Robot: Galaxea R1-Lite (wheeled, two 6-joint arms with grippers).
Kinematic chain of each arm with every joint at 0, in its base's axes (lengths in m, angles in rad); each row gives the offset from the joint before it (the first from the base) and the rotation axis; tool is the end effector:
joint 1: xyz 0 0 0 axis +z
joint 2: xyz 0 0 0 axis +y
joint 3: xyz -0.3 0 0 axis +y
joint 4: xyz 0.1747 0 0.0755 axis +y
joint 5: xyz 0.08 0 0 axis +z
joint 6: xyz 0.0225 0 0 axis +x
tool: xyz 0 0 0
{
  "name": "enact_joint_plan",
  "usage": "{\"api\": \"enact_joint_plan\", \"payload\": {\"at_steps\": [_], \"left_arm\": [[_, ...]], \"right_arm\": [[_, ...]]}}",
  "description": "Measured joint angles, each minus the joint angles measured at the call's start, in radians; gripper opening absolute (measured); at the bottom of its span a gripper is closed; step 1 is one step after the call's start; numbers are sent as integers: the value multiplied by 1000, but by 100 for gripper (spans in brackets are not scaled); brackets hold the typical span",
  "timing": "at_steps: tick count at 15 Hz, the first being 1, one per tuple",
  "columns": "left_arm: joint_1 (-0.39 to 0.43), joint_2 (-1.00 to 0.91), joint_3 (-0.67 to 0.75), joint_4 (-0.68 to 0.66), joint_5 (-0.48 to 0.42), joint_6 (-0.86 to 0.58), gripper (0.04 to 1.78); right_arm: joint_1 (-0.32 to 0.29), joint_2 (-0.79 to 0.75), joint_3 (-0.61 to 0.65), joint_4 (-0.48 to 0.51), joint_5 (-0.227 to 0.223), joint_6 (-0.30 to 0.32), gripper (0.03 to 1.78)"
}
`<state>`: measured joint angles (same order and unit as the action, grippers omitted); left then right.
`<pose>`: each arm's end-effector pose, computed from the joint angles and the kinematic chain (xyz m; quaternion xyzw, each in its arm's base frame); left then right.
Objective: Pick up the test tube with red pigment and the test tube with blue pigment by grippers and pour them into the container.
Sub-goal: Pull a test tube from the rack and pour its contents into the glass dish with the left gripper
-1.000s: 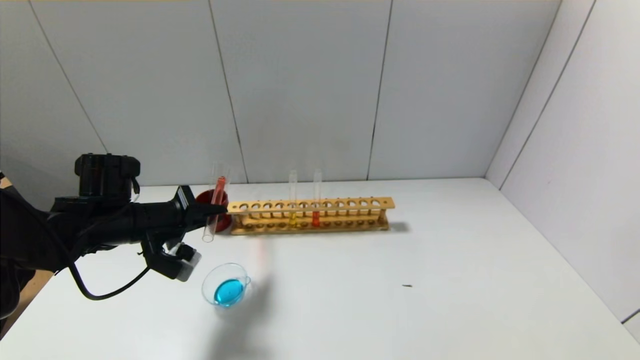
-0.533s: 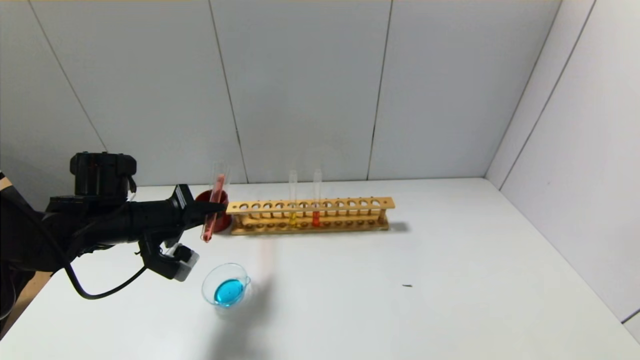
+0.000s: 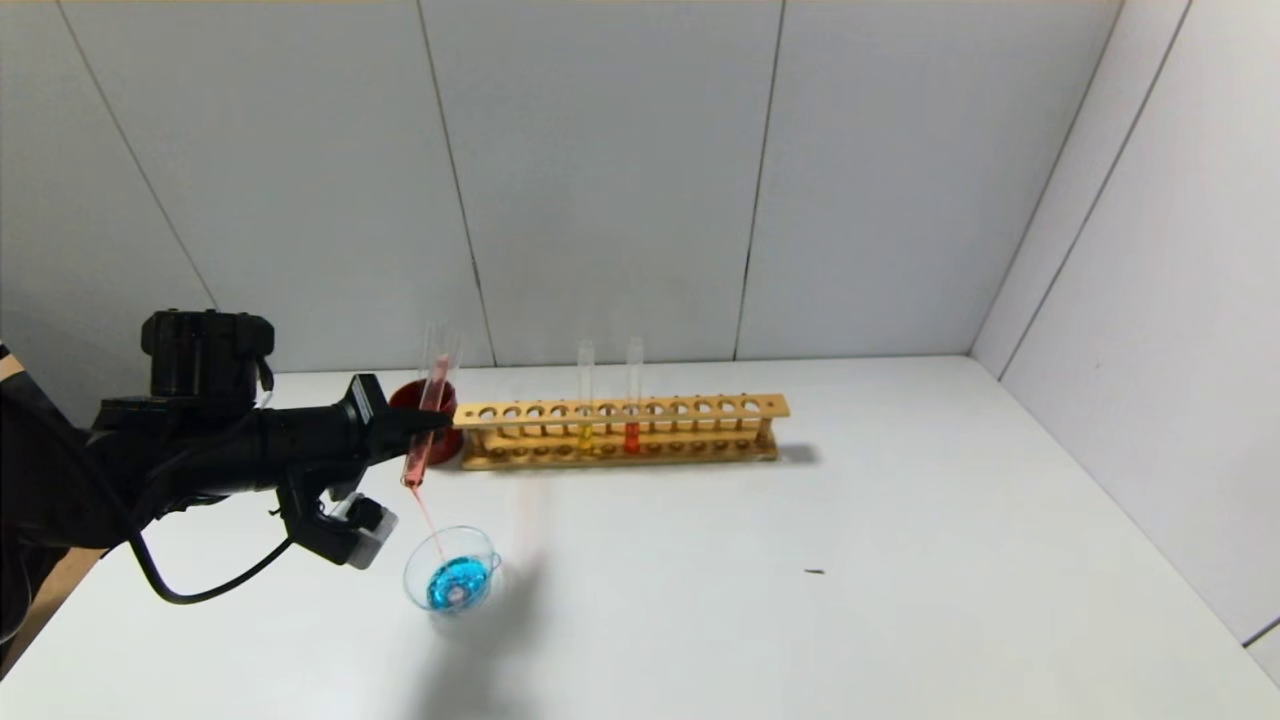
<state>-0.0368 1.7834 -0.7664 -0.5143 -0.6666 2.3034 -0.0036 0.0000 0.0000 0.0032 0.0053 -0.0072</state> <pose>0.3043 -0.0251 0.1373 0.7993 -0.2086 -0.3518 0.4404 -0.0228 0.0002 0.0752 -0.0036 0.0016 0.0009 1.0000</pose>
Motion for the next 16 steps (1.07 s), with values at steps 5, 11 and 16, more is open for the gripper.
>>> {"api": "enact_joint_plan", "payload": {"at_steps": [5, 11, 16], "left_arm": [[0, 4, 4, -4, 4, 17, 31], [0, 9, 16, -24, 23, 37, 31], [0, 9, 37, -43, 25, 61, 31]], "right_arm": [[1, 0, 0, 0, 0, 0, 175], [1, 0, 0, 0, 0, 0, 175], [1, 0, 0, 0, 0, 0, 175]]}}
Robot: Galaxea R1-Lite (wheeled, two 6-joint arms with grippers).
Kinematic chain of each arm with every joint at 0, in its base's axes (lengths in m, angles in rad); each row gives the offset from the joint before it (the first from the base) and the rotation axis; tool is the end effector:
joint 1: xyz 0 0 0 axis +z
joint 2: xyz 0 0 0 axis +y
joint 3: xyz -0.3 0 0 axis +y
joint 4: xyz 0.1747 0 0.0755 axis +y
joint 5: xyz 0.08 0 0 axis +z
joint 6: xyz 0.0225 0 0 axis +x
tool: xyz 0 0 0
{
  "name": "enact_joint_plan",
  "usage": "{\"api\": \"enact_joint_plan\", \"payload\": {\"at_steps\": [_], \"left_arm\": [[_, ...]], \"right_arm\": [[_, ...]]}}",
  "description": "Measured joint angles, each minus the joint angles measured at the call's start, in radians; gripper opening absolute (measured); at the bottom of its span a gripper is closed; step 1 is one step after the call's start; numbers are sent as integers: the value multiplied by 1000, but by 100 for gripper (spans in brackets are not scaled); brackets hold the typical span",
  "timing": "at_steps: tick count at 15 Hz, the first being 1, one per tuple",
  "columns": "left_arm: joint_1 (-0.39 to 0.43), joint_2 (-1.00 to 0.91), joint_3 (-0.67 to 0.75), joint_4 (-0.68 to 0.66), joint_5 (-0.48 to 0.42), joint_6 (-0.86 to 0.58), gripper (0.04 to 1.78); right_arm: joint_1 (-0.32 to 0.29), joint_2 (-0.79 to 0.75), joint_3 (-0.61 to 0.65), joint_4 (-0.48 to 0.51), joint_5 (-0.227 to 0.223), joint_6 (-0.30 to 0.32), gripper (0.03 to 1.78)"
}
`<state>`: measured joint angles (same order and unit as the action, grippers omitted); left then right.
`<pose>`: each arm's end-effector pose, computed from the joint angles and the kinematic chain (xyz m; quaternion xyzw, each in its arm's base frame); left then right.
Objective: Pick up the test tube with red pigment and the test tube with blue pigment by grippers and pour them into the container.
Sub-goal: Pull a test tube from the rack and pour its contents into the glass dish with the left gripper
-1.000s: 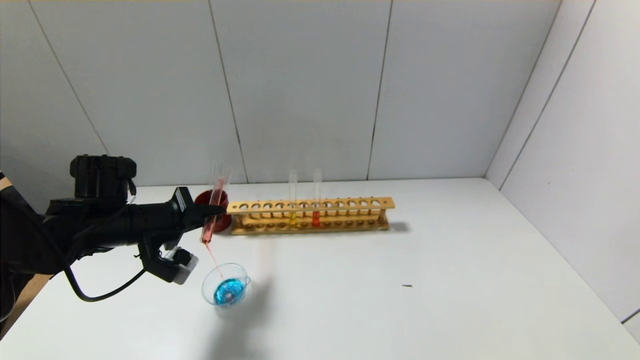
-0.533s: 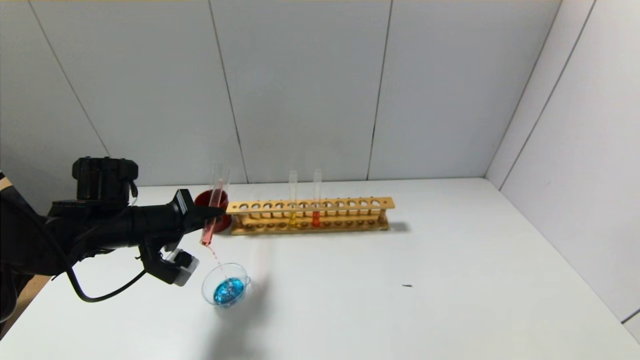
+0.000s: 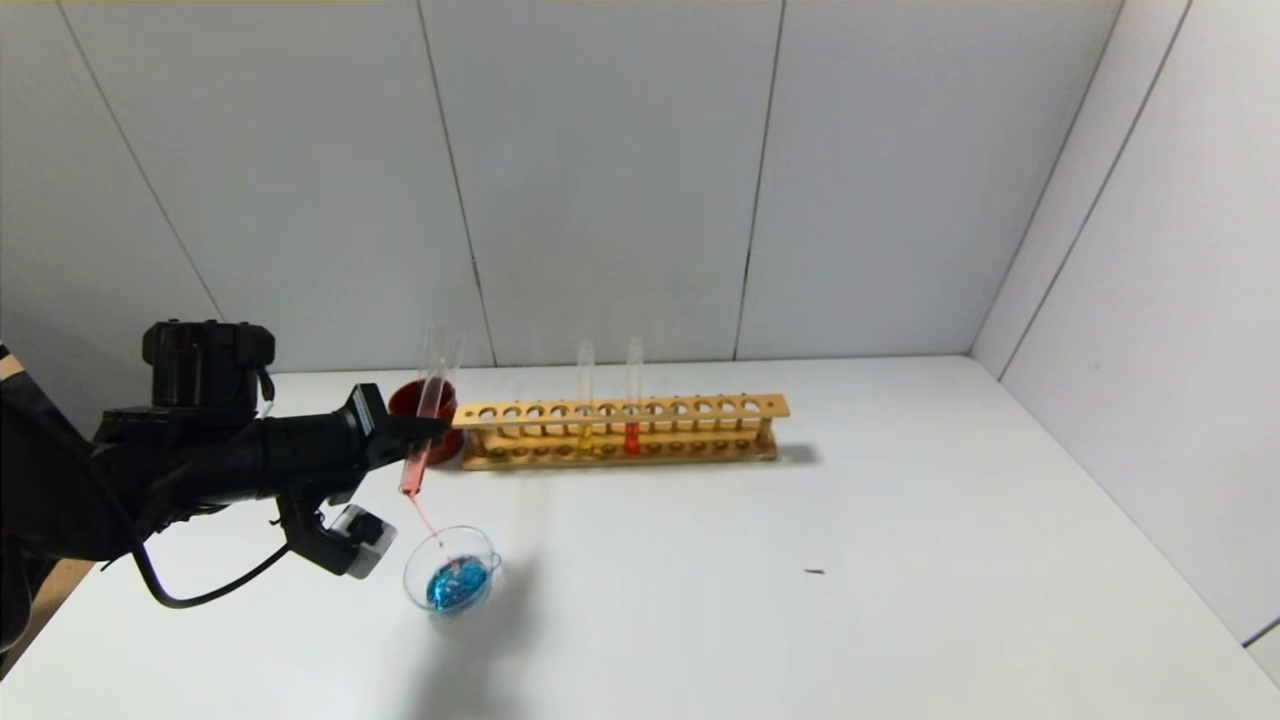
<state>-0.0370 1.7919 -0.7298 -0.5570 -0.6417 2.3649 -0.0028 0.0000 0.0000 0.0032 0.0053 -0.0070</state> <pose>0.3019 -0.0247 0.1295 0.8169 -0.2080 -0.3428 0.4146 -0.0228 0.0002 0.0752 -0.0035 0.0016 0.0013 1.0000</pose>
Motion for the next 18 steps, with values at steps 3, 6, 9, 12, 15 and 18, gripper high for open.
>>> {"api": "enact_joint_plan", "payload": {"at_steps": [3, 6, 9, 12, 15, 18], "left_arm": [[-1, -1, 23, -46, 21, -1, 31], [-1, -3, 33, -54, 27, 0, 31], [-4, -5, 43, -66, 34, 0, 31], [-13, -6, 46, -67, 38, 0, 31], [-18, -8, 46, -68, 53, 1, 31], [-20, -11, 50, -77, 54, 9, 31]], "right_arm": [[0, 0, 0, 0, 0, 0, 175], [0, 0, 0, 0, 0, 0, 175], [0, 0, 0, 0, 0, 0, 175], [0, 0, 0, 0, 0, 0, 175], [0, 0, 0, 0, 0, 0, 175], [0, 0, 0, 0, 0, 0, 175]]}}
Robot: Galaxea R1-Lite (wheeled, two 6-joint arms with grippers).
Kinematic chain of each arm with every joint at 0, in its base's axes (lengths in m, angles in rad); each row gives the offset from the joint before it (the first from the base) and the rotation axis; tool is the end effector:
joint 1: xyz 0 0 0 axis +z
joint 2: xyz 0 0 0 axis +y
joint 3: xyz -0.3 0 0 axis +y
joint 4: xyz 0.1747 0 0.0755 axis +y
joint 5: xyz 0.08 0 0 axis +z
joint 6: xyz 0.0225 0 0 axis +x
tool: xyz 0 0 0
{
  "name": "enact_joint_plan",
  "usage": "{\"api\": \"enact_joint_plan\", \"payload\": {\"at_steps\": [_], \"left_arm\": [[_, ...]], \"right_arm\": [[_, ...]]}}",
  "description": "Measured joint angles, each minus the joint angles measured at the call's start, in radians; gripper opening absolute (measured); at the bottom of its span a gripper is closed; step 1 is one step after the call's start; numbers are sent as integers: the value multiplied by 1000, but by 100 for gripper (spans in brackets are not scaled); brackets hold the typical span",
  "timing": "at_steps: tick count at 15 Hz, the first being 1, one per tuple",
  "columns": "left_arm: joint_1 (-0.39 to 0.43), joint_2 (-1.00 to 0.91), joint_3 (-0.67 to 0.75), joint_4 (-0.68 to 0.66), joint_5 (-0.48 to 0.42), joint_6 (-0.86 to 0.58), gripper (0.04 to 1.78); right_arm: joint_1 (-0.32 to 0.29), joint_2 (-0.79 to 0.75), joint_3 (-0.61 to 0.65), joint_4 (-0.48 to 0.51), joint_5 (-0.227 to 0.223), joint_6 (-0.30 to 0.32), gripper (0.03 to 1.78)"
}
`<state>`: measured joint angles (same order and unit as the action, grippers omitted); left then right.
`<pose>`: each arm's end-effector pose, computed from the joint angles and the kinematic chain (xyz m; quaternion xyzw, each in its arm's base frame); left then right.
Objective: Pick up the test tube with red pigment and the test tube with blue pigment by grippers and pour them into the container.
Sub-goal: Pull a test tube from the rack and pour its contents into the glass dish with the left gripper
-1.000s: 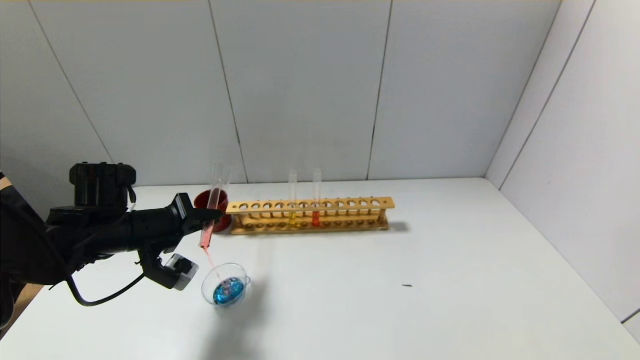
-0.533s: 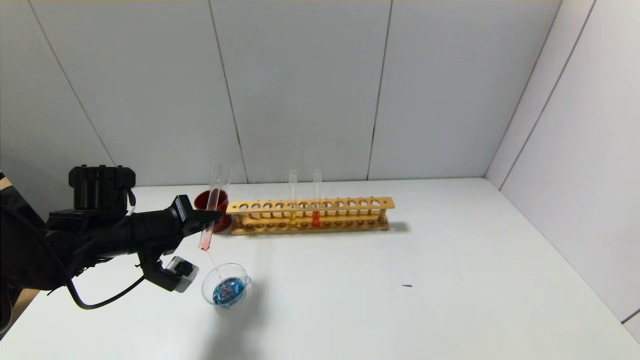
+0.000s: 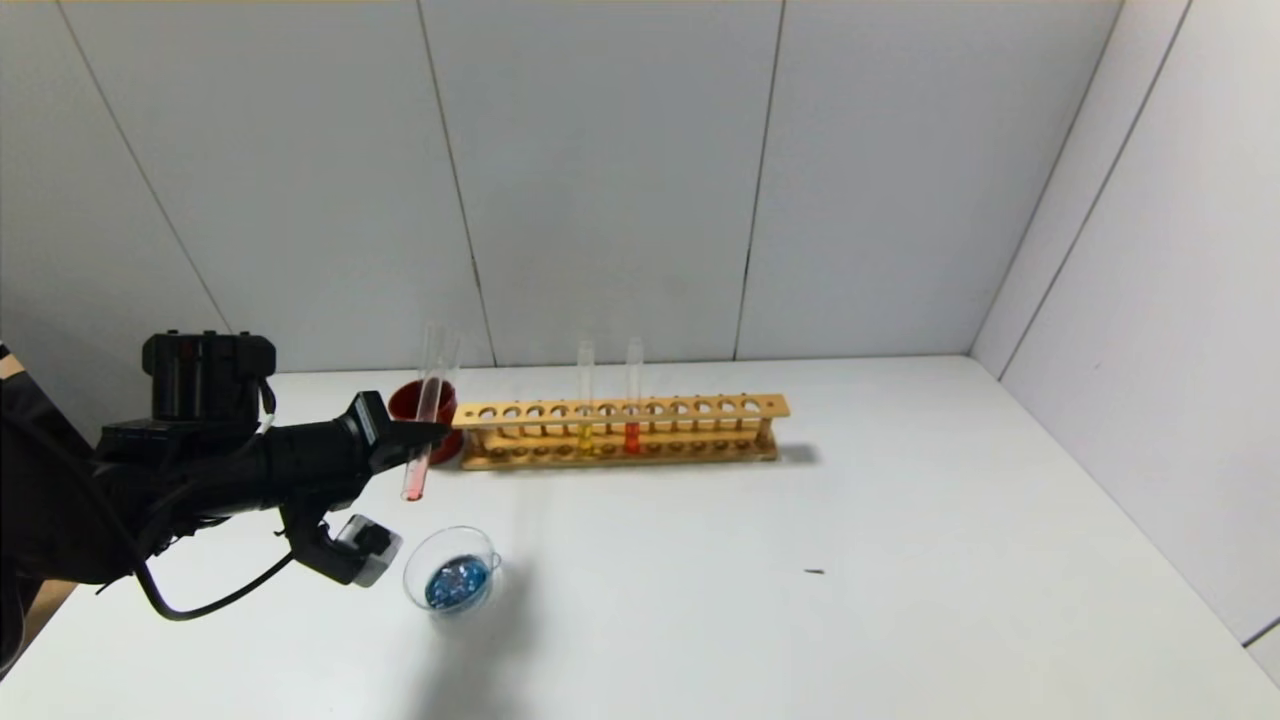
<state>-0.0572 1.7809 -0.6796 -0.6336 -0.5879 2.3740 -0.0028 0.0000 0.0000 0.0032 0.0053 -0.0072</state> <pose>0.2959 -0.0294 0.1273 0.8327 -0.2022 -0.3228 0.4018 -0.0228 0.0002 0.0752 -0.0036 0.0016 0.0013 1.0000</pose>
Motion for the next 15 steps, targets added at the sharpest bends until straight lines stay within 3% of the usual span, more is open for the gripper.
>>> {"api": "enact_joint_plan", "payload": {"at_steps": [15], "left_arm": [[-1, -52, 46, -55, 16, 69, 31]], "right_arm": [[0, 0, 0, 0, 0, 0, 175]]}}
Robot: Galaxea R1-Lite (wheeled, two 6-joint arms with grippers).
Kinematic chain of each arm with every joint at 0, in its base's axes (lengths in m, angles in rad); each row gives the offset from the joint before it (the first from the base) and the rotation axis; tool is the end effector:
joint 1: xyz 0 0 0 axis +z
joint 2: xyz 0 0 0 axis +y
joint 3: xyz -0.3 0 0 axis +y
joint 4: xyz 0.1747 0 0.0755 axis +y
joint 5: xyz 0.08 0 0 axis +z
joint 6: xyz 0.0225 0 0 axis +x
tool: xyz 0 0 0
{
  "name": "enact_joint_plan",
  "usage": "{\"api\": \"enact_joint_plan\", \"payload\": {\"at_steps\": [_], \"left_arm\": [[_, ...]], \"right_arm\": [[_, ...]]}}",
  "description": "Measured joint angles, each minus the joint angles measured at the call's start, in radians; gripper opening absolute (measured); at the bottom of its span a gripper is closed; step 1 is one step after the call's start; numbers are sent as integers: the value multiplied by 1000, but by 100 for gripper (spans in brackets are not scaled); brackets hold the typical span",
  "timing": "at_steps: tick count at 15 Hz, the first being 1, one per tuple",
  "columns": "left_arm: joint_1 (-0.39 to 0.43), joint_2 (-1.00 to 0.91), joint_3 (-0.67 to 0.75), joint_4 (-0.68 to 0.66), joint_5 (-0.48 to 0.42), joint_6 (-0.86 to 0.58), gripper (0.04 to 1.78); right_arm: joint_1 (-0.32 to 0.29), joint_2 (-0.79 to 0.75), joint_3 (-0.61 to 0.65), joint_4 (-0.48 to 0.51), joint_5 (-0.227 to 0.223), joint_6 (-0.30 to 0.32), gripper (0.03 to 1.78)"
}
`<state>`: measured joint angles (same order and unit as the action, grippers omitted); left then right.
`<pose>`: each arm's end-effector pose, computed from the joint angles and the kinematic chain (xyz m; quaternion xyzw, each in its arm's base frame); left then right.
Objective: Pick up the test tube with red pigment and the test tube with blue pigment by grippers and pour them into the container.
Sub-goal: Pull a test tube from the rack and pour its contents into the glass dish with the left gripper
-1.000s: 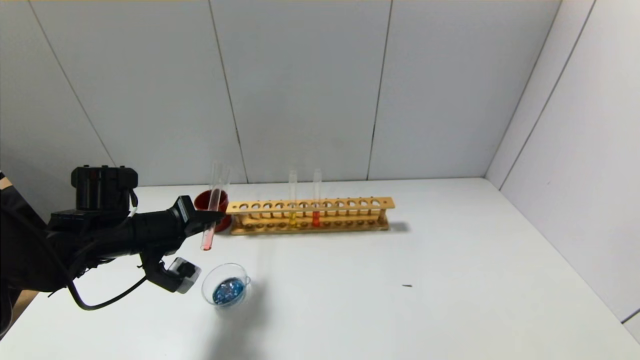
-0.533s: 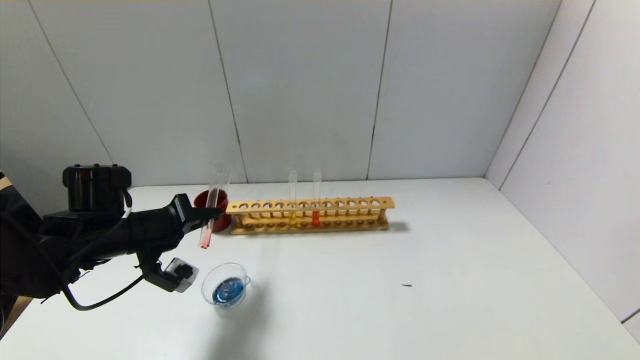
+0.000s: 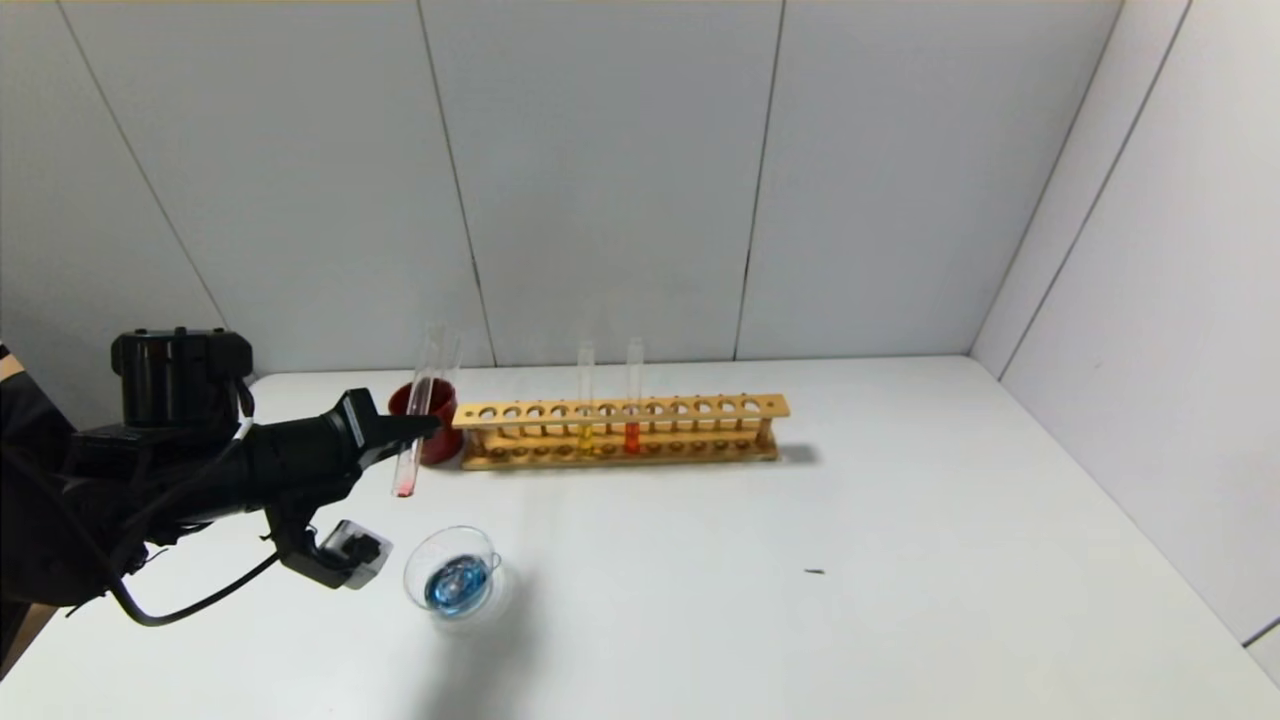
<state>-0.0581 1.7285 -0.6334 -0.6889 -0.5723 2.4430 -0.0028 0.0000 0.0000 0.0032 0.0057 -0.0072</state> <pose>0.2839 -0.0287 0.1365 0.8574 -0.2185 -0.2872 0.3669 -0.0228 0.0002 0.0752 -0.0036 0.0016 0.0015 1.0000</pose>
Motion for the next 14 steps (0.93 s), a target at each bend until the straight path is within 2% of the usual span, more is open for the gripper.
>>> {"api": "enact_joint_plan", "payload": {"at_steps": [14], "left_arm": [[-4, -16, 6, 0, 0, 7, 31]], "right_arm": [[0, 0, 0, 0, 0, 0, 175]]}}
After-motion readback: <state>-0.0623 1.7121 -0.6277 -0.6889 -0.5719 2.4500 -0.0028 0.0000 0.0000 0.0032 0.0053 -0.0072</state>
